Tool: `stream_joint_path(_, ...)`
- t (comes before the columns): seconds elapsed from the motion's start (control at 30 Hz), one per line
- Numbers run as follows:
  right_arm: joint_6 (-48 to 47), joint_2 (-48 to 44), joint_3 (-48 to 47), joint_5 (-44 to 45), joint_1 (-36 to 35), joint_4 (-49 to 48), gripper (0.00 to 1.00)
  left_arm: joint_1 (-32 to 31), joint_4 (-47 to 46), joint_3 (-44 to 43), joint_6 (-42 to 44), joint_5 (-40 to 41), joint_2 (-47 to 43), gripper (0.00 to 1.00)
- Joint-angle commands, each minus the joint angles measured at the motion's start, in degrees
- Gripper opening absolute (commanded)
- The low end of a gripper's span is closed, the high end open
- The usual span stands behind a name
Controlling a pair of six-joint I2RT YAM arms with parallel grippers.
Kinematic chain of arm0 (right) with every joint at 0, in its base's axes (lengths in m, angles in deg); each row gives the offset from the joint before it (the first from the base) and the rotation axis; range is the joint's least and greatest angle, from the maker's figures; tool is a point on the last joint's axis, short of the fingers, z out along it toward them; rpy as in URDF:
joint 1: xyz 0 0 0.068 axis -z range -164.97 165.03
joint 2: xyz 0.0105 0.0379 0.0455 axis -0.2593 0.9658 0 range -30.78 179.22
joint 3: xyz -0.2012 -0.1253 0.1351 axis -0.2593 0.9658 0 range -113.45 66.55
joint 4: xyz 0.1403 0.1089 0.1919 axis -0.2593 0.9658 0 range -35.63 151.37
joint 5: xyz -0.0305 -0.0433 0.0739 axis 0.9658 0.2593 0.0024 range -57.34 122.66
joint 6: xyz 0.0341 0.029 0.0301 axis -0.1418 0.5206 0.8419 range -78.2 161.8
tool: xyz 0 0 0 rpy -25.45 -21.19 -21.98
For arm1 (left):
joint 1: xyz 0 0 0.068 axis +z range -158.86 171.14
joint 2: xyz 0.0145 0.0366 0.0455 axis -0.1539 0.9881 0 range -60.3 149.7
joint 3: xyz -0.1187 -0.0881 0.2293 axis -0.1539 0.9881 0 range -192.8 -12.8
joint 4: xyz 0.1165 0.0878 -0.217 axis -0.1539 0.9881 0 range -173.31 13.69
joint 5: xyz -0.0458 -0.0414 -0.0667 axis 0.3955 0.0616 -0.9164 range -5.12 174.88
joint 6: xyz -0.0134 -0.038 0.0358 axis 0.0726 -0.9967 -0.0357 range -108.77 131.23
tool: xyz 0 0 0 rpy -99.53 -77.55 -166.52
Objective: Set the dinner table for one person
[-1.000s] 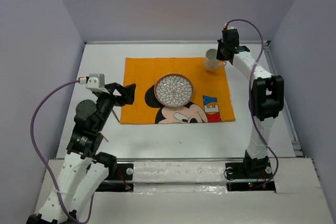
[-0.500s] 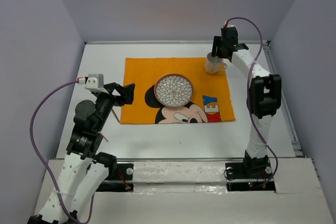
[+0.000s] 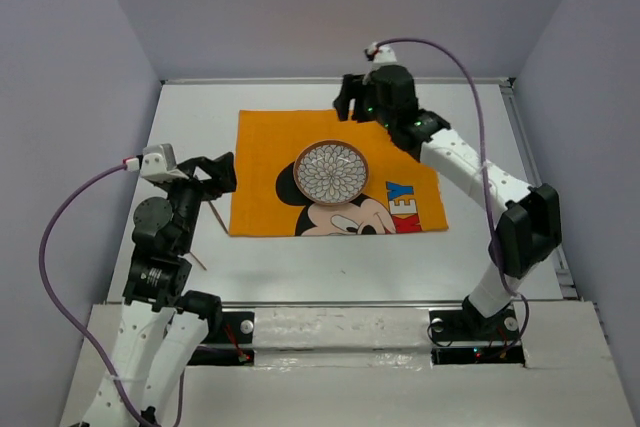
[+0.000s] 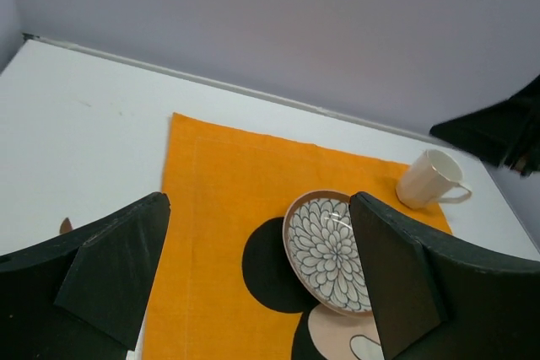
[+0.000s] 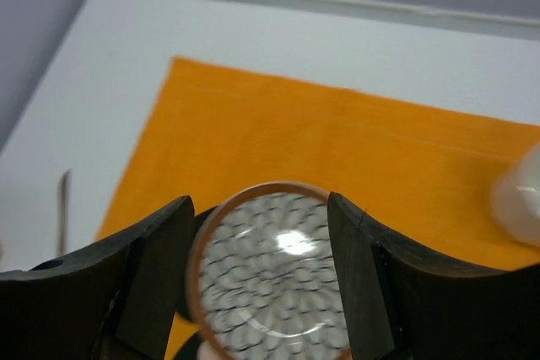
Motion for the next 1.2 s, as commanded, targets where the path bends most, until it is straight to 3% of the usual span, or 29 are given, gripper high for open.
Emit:
stream_joint_path(0.0, 1.92, 4.73, 1.66, -5.35, -15.26, -8.94, 0.7, 1.39, -1.08, -0.61, -0.56, 8.49, -2.98, 0.99)
stream_joint_path(0.23, -1.15, 20.99, -13.01, -4.91, -29.26, -8.51, 0.68, 2.79, -0.82, -0.26, -3.19, 21.92, -10.61, 0.99)
stream_joint_path(0.37, -4.22, 31.53, -24.69, -1.05, -32.88, -4.65, 0.67, 2.88, -0.82, 0.44, -5.48, 27.73, -13.09, 0.99)
stream_joint_path(0.57, -9.15, 47.45, -42.61, 5.63, -36.93, 3.79, 0.67, 2.8, -0.82, 0.44, -5.4, 25.82, -13.09, 0.99)
stream_joint_path(0.93, -12.67, 56.51, -48.71, 11.53, -38.16, 5.2, 0.65, 2.71, -1.08, 0.79, -4.87, 22.91, -13.62, 0.99)
stream_joint_path(1.03, -12.06, 57.74, -48.63, 11.17, -38.16, 5.29, 0.59, 2.71, -1.17, 0.88, -4.78, 22.3, -13.71, 0.99)
stream_joint_path(1.13, -11.79, 58.62, -48.54, 12.22, -38.77, 5.47, 0.45, 2.79, -1.35, 0.88, -4.78, 21.95, -13.62, 0.99)
stream_joint_path(1.17, -11.36, 58.45, -47.84, 12.4, -38.78, 5.03, 0.33, 2.8, -1.35, 0.97, -4.78, 21.77, -13.71, 0.99)
